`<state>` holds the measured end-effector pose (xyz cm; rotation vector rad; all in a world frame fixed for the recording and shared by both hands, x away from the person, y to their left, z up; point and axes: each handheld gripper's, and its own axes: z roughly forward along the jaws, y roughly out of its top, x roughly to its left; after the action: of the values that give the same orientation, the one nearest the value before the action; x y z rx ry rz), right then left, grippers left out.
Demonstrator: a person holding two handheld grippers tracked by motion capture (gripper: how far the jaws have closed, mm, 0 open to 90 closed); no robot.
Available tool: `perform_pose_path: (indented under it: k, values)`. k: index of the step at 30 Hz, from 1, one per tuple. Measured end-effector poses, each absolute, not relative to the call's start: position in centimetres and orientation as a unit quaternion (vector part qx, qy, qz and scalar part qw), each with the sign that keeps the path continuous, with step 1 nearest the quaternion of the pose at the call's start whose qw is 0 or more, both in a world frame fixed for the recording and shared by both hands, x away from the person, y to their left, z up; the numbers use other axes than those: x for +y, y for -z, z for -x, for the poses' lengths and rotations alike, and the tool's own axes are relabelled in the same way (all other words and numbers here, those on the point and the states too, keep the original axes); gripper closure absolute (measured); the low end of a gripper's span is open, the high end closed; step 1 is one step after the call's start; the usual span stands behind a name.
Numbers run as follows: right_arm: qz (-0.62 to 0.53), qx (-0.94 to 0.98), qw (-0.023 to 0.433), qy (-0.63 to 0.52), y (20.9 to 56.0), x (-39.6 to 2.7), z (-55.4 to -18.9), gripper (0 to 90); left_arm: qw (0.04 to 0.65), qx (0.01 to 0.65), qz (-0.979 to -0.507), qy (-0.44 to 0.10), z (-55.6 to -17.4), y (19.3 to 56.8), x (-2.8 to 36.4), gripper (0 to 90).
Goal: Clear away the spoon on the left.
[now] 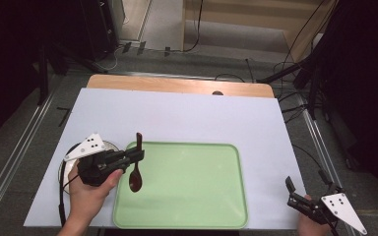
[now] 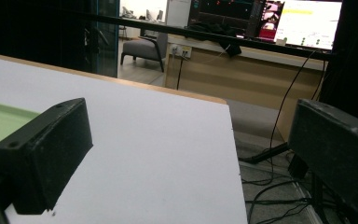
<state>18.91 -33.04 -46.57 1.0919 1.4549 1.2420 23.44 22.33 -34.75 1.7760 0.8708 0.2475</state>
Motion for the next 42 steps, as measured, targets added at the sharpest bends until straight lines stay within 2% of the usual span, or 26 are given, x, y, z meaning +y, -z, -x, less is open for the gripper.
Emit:
perform_pose_path:
  k: [8, 21, 42]
  values:
    - [-0.441, 0.59, 0.451, -0.504, 46.6, -33.1, -18.9, 0.0, 0.532, 0.382, -0.752, -0.074, -23.6, 37.1, 21.1, 80.2]
    - [-0.441, 0.589, 0.451, -0.505, 46.6, -33.1, -18.9, 0.0, 0.499, 0.396, -0.768, -0.071, -23.6, 39.6, 20.5, 80.2]
    - [-0.441, 0.589, 0.45, -0.506, 46.6, -33.1, -18.9, 0.0, 0.478, 0.407, -0.776, -0.06, -24.4, 41.0, 18.8, 80.1]
